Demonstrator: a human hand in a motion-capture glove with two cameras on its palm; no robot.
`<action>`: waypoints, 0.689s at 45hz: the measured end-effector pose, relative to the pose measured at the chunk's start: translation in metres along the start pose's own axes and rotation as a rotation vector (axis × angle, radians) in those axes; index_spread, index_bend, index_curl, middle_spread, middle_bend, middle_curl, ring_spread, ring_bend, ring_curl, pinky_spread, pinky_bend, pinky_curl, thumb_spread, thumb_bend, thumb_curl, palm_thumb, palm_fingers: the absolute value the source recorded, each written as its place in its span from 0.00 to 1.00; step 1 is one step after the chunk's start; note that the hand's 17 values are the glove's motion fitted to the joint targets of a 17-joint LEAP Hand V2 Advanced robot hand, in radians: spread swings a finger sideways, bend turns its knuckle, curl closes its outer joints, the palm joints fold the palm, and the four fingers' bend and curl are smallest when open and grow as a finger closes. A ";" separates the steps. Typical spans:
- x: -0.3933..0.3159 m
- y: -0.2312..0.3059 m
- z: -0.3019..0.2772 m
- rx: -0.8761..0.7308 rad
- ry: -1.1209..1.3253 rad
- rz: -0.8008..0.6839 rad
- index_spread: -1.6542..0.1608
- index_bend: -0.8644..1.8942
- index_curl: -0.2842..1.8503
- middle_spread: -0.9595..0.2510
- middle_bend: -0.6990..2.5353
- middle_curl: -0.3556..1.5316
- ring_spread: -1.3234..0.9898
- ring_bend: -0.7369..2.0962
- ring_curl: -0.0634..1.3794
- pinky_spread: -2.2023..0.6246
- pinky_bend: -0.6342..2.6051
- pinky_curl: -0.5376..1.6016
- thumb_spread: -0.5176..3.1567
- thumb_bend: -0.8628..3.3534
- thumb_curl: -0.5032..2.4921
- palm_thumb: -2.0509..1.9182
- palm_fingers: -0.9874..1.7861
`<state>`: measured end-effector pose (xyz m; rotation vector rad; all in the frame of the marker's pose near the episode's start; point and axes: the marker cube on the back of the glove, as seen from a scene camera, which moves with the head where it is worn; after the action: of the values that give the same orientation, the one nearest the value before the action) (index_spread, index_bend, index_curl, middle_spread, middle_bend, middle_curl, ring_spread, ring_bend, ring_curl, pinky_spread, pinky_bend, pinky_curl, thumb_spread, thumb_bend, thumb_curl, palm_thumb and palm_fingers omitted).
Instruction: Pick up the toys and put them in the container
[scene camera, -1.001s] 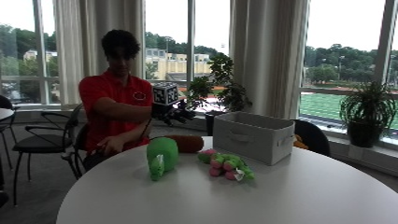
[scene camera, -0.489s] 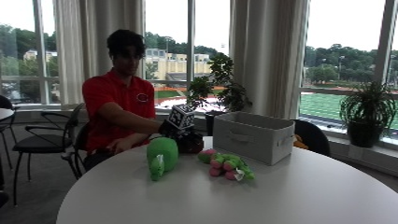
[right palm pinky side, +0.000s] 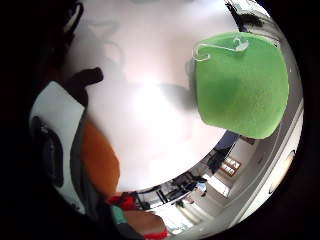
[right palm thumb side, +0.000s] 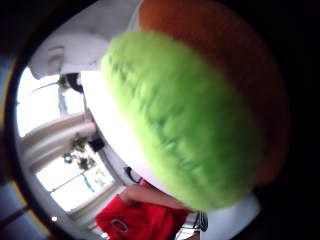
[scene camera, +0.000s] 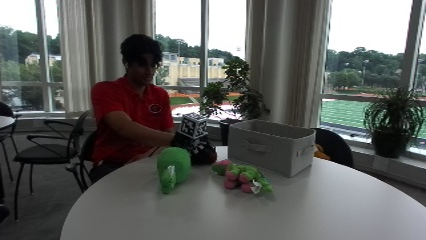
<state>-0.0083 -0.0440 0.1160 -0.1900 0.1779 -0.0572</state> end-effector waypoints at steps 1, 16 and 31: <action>0.004 -0.002 -0.002 0.002 -0.007 -0.026 0.70 0.30 0.12 0.66 0.30 0.31 0.43 0.69 0.37 0.66 0.70 0.46 0.46 0.22 0.27 0.59 0.43; -0.002 -0.017 -0.014 0.158 0.058 -0.061 0.68 0.38 0.15 0.49 0.41 0.39 0.38 0.72 0.39 0.64 0.64 0.44 0.38 0.24 0.34 0.68 0.68; 0.003 -0.037 -0.095 0.228 -0.028 0.022 0.66 0.39 0.16 0.44 0.43 0.44 0.38 0.69 0.38 0.64 0.58 0.44 0.30 0.23 0.39 0.69 0.73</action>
<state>-0.0243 -0.0980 0.0312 0.0386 0.1439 -0.0529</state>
